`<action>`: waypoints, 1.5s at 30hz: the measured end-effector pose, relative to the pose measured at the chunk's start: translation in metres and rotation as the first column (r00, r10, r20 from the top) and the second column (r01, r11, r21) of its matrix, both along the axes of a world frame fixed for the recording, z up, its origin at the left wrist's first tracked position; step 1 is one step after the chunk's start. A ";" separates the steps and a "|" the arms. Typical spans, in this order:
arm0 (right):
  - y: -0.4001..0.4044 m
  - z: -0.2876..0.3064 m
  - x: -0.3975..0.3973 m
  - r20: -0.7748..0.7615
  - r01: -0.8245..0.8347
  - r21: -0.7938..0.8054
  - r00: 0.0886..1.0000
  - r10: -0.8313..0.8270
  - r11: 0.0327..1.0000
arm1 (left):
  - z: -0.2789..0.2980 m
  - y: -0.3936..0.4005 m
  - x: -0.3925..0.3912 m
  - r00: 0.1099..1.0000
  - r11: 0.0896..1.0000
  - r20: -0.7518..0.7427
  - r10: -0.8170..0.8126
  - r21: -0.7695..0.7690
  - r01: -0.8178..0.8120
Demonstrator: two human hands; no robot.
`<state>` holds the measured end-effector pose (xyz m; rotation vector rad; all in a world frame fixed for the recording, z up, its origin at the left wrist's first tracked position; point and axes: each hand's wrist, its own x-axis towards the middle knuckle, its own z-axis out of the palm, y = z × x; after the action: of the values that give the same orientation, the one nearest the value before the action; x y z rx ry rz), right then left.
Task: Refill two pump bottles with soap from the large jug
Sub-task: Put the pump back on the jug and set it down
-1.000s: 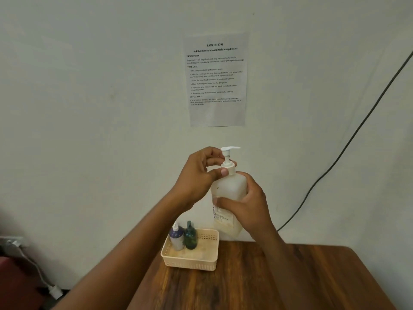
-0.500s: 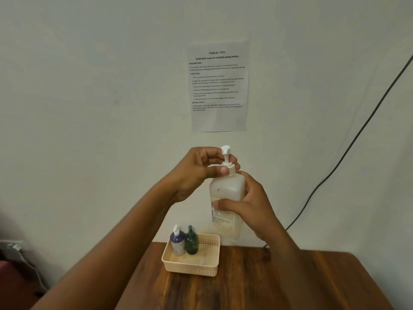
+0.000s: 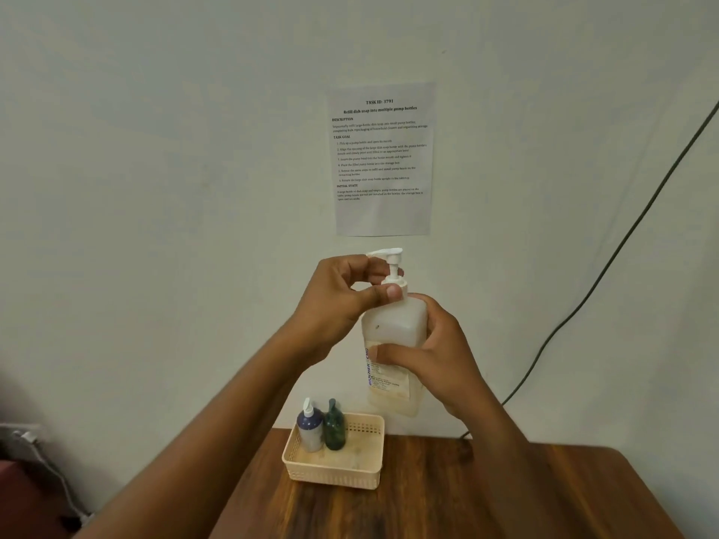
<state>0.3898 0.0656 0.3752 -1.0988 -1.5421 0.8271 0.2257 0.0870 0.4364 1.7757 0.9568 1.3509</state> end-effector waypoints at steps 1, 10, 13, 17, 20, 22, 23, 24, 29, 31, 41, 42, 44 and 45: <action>-0.001 0.002 0.003 -0.019 -0.055 -0.014 0.998 0.055 0.998 | 0.002 0.000 -0.004 0.995 0.994 0.011 -0.101 -0.037 0.101; -0.002 0.002 -0.001 -0.040 -0.062 -0.027 0.997 0.061 0.998 | 0.006 -0.009 -0.002 0.976 0.969 0.026 -0.216 -0.116 0.218; -0.002 0.003 -0.004 0.004 -0.029 -0.009 1.000 0.029 1.000 | 0.004 -0.006 0.004 0.999 0.999 -0.007 -0.042 0.011 0.042; -0.004 0.007 0.006 -0.043 -0.137 -0.030 0.990 0.136 0.990 | 0.011 0.000 -0.008 0.967 0.964 0.026 -0.252 -0.083 0.253; -0.005 0.007 0.009 -0.051 -0.178 -0.045 0.983 0.176 0.983 | 0.012 0.002 -0.014 0.907 0.894 0.047 -0.418 -0.155 0.420; -0.005 0.006 0.008 -0.071 -0.141 -0.045 0.988 0.138 0.989 | 0.012 0.001 -0.012 0.908 0.894 0.040 -0.416 -0.165 0.417; -0.005 0.006 0.006 -0.079 -0.114 -0.046 0.991 0.110 0.992 | 0.012 -0.001 -0.010 0.920 0.905 0.038 -0.391 -0.166 0.391; -0.005 0.006 0.004 -0.081 -0.078 -0.047 0.994 0.074 0.996 | 0.011 -0.002 -0.007 0.940 0.929 0.024 -0.340 -0.149 0.340; -0.005 0.006 -0.006 0.047 0.136 0.029 0.989 -0.137 0.990 | -0.003 -0.007 0.012 0.967 0.971 -0.113 0.228 0.106 -0.216; -0.006 0.005 -0.008 0.061 0.159 0.047 0.985 -0.162 0.986 | -0.005 -0.008 0.015 0.948 0.952 -0.138 0.288 0.148 -0.268; -0.012 0.006 0.019 -0.080 -0.324 -0.086 0.945 0.318 0.942 | 0.001 0.000 -0.007 0.923 0.931 -0.124 -0.365 -0.011 0.366; -0.013 0.005 0.019 -0.099 -0.339 -0.085 0.939 0.330 0.937 | 0.000 0.001 -0.006 0.919 0.926 -0.122 -0.375 -0.007 0.377; -0.013 0.001 0.019 -0.117 -0.328 -0.088 0.941 0.318 0.940 | -0.001 0.003 -0.005 0.912 0.919 -0.123 -0.391 -0.007 0.393; -0.013 0.000 0.019 -0.112 -0.299 -0.088 0.951 0.289 0.950 | -0.003 0.004 -0.004 0.911 0.918 -0.116 -0.396 -0.014 0.397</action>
<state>0.4092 0.0525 0.3754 -0.8977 -1.6173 1.1590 0.2217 0.0914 0.4338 1.9452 0.6004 1.0037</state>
